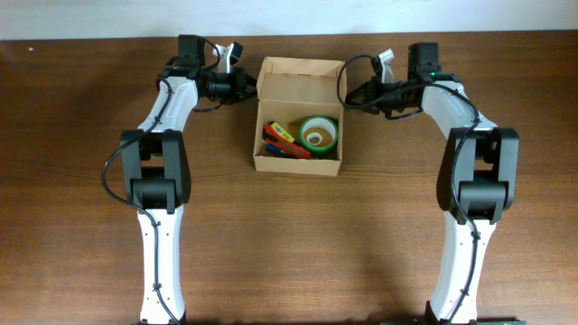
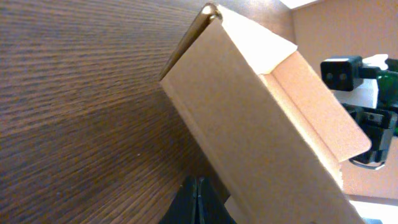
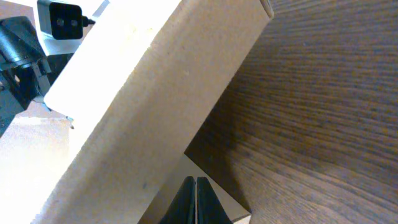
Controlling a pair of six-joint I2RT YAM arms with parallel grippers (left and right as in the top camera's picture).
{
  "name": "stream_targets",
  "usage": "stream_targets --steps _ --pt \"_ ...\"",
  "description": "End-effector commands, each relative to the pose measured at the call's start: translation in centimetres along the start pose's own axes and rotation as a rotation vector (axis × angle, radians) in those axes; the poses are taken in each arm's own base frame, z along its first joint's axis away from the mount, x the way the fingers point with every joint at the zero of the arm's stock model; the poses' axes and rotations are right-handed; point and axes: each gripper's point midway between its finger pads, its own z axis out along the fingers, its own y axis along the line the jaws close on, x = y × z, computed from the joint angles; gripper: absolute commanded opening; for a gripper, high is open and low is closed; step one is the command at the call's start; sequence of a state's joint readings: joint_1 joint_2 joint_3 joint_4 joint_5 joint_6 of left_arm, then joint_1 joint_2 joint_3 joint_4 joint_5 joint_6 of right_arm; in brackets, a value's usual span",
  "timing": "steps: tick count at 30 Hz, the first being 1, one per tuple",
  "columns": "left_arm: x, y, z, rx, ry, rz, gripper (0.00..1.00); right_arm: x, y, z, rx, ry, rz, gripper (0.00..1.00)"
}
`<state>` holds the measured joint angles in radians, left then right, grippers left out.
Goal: Pack container
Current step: 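Push the box lid flaps closed with both grippers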
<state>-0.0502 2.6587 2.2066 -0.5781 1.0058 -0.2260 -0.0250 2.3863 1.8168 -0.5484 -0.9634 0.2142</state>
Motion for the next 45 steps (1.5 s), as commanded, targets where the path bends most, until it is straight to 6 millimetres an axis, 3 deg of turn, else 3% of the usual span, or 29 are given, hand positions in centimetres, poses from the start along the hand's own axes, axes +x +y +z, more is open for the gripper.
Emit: stream_targets --steps 1,18,30,36,41,45 --pt "0.0 -0.6 0.0 0.056 0.004 -0.004 0.02 -0.4 0.5 0.0 -0.034 -0.004 -0.005 0.04" --pt "-2.7 -5.5 -0.8 0.261 -0.045 0.125 0.02 -1.8 3.5 -0.3 -0.182 -0.028 -0.038 0.04" --pt "-5.9 -10.4 -4.1 0.342 -0.097 0.330 0.02 -4.9 8.0 -3.0 -0.188 -0.058 -0.145 0.04" --pt "-5.0 -10.7 -4.1 0.372 -0.060 0.291 0.02 -5.0 8.9 -4.5 -0.081 -0.037 -0.196 0.03" --pt "-3.1 -11.5 -3.5 0.367 -0.014 0.307 0.02 -5.2 9.6 -5.8 -0.003 -0.028 -0.225 0.04" --pt "-1.0 -11.2 -3.2 0.229 0.036 0.353 0.01 -4.9 10.1 -6.5 0.029 -0.015 -0.246 0.04"
